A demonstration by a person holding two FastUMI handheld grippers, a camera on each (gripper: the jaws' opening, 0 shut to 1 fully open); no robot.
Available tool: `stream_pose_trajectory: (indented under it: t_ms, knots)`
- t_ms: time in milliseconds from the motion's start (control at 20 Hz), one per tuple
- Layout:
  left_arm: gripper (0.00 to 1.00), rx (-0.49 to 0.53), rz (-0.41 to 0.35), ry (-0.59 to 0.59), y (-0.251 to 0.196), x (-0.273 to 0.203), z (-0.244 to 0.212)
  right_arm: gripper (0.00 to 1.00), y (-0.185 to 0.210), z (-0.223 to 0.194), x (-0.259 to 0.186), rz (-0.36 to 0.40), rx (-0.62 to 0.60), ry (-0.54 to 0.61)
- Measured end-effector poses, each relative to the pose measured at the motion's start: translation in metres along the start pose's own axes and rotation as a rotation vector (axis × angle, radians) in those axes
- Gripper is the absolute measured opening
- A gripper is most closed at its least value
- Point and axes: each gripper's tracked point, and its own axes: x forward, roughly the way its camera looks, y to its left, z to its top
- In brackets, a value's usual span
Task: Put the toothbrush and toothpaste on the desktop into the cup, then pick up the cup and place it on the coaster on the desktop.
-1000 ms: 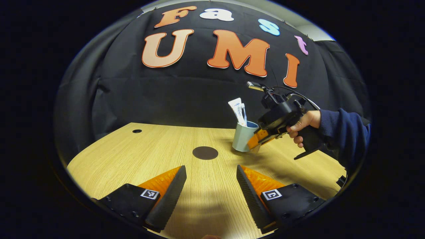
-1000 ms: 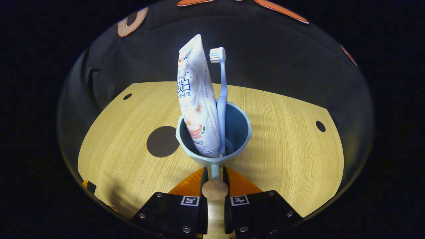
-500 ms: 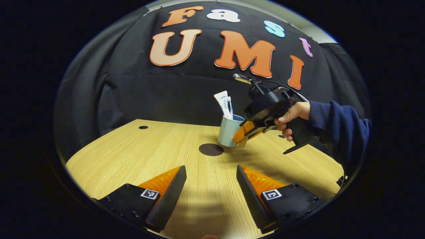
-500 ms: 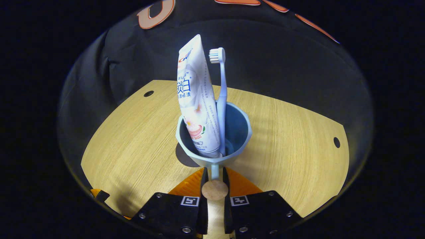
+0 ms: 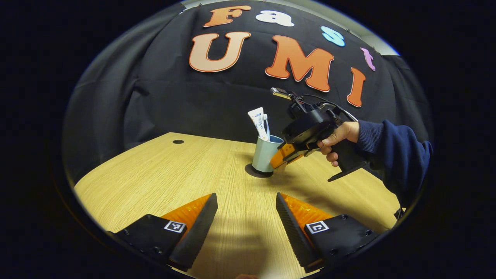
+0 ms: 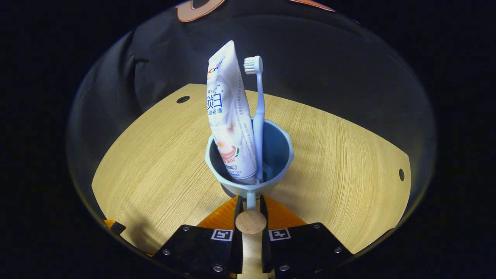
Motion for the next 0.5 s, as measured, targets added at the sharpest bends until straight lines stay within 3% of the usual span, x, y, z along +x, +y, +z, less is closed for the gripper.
stream_pose_trajectory:
  t_ms: [500]
  knots:
    - [0.97,-0.033,0.007,0.037,-0.0029,-0.0029,-0.0080,0.20,0.0013,-0.0001,-0.0003,0.012,0.014,0.022]
